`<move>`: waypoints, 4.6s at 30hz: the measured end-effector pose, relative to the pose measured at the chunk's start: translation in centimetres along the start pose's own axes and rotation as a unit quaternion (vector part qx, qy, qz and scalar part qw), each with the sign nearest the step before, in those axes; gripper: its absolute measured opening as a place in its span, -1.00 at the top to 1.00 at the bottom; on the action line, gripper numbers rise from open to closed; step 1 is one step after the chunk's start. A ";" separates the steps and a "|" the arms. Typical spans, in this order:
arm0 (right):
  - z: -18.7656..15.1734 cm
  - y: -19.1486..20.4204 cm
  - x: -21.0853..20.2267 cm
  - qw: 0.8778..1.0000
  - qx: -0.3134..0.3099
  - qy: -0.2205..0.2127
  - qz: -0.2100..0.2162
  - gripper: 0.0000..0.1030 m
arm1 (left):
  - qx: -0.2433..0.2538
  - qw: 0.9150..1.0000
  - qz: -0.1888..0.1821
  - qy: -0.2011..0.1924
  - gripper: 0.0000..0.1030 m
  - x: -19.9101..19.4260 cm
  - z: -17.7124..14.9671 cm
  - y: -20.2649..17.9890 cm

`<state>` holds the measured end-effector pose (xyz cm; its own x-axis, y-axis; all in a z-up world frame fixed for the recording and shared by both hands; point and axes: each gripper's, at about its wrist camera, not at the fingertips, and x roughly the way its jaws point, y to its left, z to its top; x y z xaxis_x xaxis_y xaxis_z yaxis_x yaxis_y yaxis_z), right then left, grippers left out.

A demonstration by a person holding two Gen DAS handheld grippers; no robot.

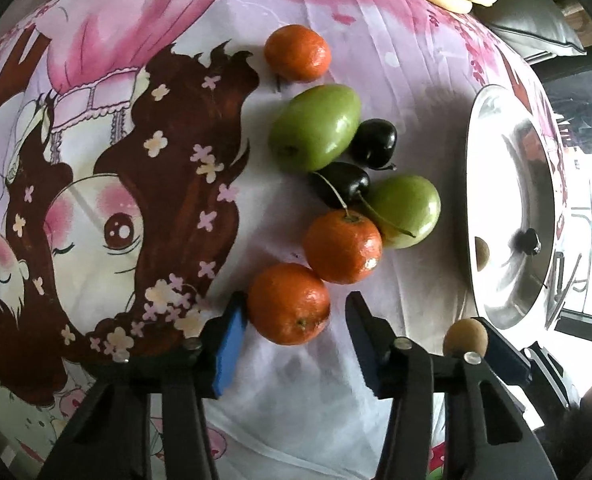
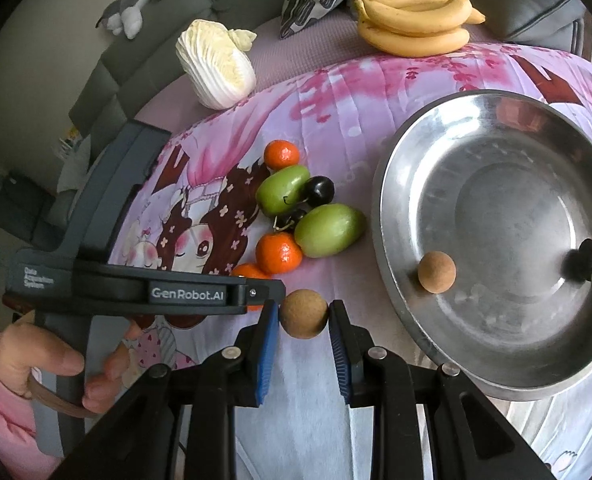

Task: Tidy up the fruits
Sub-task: 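Grasp an orange tangerine with the left tool while the right tool holds the longan, then carry the tangerine in the left tool while the right tool carries the longan over the bowl, then open the left tool to drop the tangerine while the right tool drops the longan into the bowl, then withdraw both tools from the bowl back toward the fruit cluster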

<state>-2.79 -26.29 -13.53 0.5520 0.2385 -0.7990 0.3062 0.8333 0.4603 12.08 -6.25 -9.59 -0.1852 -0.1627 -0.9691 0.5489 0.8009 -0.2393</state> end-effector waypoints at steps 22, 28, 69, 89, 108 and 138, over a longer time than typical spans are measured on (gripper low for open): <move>0.6 -1.9 -2.2 0.999 0.029 -0.028 0.001 0.46 | -0.002 0.999 -0.030 -0.039 0.19 -0.7 3.5 -11.9; 1.5 -5.7 -3.7 0.995 0.076 -0.056 -0.037 0.46 | 0.030 0.998 -0.037 -0.049 0.19 -2.4 4.9 -15.1; 2.5 -16.2 -3.1 0.974 0.209 -0.046 -0.080 0.45 | 0.068 0.996 -0.051 0.016 0.19 18.0 18.2 -39.1; 2.9 -15.6 -3.3 0.975 0.195 -0.035 -0.099 0.06 | 0.086 0.993 -0.076 0.001 -0.13 10.8 13.4 -35.6; 2.5 -8.8 -2.4 0.990 0.076 -0.017 -0.118 -0.68 | -0.010 0.999 0.014 -0.045 -0.53 7.7 8.6 -21.2; 1.6 -3.8 0.2 0.997 0.003 -0.002 -0.078 -1.00 | -0.039 0.994 0.050 -0.089 -0.89 7.3 4.6 -12.7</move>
<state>-2.58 -30.20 -14.74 0.5004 0.1037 -0.8595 0.3930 0.8574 0.3323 7.49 -20.25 -13.91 0.0182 -0.1739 -0.9846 0.4905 0.8596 -0.1428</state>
